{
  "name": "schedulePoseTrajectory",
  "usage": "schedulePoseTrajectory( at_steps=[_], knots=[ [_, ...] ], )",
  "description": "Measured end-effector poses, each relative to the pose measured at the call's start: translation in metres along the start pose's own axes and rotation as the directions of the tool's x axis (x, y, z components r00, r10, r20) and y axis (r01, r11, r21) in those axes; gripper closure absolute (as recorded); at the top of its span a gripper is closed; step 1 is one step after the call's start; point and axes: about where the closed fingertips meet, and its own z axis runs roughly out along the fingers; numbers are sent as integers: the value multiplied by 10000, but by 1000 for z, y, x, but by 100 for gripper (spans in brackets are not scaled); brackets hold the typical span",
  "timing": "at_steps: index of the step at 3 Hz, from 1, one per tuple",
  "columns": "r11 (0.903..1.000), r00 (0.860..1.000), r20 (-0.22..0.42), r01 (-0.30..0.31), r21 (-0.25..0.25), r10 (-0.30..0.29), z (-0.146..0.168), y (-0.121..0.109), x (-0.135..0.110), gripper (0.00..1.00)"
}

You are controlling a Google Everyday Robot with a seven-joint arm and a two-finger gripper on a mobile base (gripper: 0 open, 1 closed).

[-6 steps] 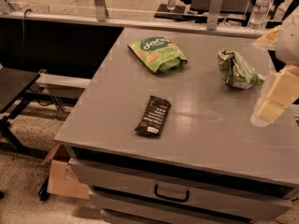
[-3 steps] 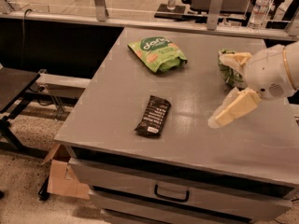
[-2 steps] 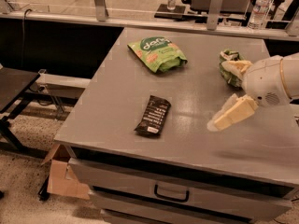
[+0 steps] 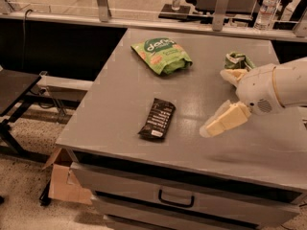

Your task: Move rxbar chocolate near green rice chip bag

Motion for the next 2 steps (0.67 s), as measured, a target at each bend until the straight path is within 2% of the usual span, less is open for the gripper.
schedulePoseTrajectory(
  at_steps=[1, 2],
  knots=[
    [9972, 9971, 128, -746, -74, 747, 18, 14, -8, 0],
    [9947, 9943, 304, -1024, -7, 1024, 43, 31, -13, 0]
  ],
)
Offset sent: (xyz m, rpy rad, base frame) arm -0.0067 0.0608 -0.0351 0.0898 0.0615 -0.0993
